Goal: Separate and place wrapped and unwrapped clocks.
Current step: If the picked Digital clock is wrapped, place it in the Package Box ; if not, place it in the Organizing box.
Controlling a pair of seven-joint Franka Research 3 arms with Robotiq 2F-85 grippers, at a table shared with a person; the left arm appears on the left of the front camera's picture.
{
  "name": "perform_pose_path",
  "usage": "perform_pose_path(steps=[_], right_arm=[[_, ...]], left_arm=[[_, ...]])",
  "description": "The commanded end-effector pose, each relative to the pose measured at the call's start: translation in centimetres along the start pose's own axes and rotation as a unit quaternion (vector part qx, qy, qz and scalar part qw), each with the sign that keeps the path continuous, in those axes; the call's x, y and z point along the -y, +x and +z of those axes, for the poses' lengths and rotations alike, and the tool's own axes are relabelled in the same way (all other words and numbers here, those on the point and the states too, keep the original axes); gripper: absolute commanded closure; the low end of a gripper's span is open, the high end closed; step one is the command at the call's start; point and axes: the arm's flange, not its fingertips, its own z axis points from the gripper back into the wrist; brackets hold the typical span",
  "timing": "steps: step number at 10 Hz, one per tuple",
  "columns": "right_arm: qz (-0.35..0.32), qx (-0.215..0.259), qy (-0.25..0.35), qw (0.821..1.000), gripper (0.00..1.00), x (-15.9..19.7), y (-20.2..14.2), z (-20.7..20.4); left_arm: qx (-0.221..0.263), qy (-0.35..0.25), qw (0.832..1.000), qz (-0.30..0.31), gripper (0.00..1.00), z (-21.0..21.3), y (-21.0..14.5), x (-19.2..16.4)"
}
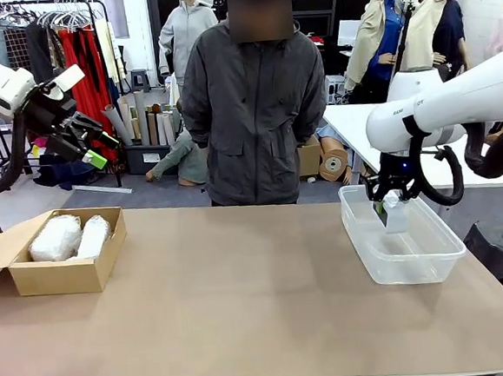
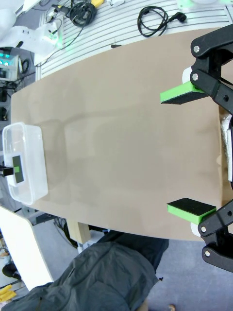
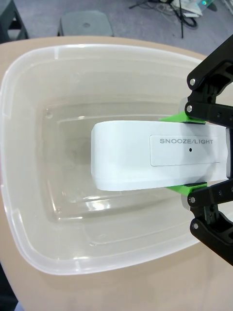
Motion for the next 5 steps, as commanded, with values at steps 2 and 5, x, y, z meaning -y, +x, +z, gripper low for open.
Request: perform_pose_path(steps=[2,5], right_arm=[[-0.022,-0.001,-0.011,1.000,1.00,0.04,-0.67,-0.86],[-0.002,-0.004,-0.001,1.000,1.00,0.07,-0.08,-0.44]], left_arm=[[0.005,0.003,1.000,0.000,0.00,0.14,0.16,0.05],[0.005,0.003,1.000,0.000,0.00,0.14,0.16,0.05]])
